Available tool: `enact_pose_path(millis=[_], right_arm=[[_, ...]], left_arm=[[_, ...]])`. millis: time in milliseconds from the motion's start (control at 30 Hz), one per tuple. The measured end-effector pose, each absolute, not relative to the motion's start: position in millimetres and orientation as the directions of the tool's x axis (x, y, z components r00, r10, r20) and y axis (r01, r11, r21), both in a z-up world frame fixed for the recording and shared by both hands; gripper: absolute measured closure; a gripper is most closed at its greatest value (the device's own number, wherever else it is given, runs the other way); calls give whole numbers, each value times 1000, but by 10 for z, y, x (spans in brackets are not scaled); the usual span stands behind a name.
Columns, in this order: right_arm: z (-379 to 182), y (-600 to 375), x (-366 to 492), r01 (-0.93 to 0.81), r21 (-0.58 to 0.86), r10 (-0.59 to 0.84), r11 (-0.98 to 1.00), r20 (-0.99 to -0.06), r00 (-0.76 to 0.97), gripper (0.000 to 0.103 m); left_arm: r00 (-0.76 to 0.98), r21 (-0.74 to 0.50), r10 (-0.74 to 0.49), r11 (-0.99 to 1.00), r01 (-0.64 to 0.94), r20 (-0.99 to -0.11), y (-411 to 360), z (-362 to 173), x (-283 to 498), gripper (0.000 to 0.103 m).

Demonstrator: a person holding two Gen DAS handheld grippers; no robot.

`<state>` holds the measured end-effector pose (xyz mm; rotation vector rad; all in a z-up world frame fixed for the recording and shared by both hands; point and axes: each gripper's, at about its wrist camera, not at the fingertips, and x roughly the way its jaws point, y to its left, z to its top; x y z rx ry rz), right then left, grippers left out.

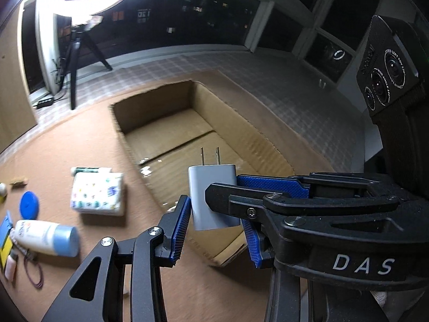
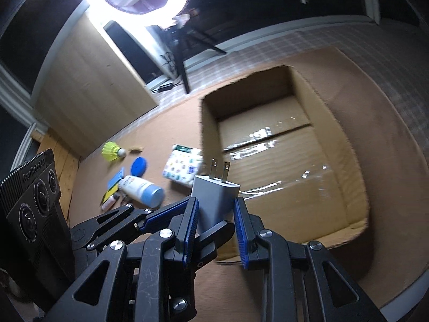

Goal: Organize objects
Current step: 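Carry the charger with the right gripper into the cardboard box, then open the right gripper to drop the charger and withdraw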

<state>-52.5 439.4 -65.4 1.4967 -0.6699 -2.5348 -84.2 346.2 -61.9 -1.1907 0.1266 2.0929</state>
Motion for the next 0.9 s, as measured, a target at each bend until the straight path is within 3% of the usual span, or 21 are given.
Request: enact_pose_path(millis=[467, 533, 600, 900], right_arm=[[-843, 4583, -547, -154, 417, -302, -896, -825, -477, 77], [-846, 4562, -548, -167, 405, -287, -899, -832, -474, 69], [-820, 4540, -538, -174, 379, -254, -909, -834, -489, 46], [-757, 4425, -535, -167, 367, -243, -915, -832, -499, 44]], left_arm=[[-274, -245, 514, -729, -639, -813, 3793, -871, -922, 60], [-271, -250, 511, -734, -631, -816, 3754, -877, -943, 43], [-291, -242, 504, -748, -619, -813, 3693, -855, -954, 38], [-318, -238, 487, -778, -582, -814, 3350, -782, -947, 38]])
